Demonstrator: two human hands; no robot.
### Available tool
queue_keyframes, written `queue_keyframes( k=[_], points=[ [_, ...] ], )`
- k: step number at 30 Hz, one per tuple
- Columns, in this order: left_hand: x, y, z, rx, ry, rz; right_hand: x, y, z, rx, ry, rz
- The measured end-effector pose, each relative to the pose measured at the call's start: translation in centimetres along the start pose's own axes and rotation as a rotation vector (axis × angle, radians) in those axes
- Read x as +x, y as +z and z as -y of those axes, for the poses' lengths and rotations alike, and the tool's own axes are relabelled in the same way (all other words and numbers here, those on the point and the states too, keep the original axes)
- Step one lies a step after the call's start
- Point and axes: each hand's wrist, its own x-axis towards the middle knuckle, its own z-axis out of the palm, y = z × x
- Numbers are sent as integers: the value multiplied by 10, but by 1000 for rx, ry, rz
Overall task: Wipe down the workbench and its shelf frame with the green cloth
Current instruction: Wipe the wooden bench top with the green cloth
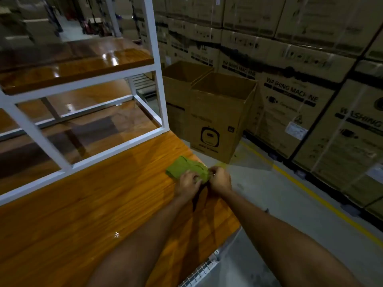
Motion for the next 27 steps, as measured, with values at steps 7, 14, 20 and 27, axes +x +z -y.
queue_keyframes(
  k=[7,14,20,27],
  points=[
    [4,4,-16,206,3,63,12,-1,-14,-96,-161,84],
    [9,-13,-13,15,30,80,27,-10,-21,-349,-460,220],
    [6,-33,-5,-134,32,51,32,-26,-4,-254,-521,249],
    [4,-67,-4,-104,52,28,24,-32,31,-230,-588,190]
  ],
)
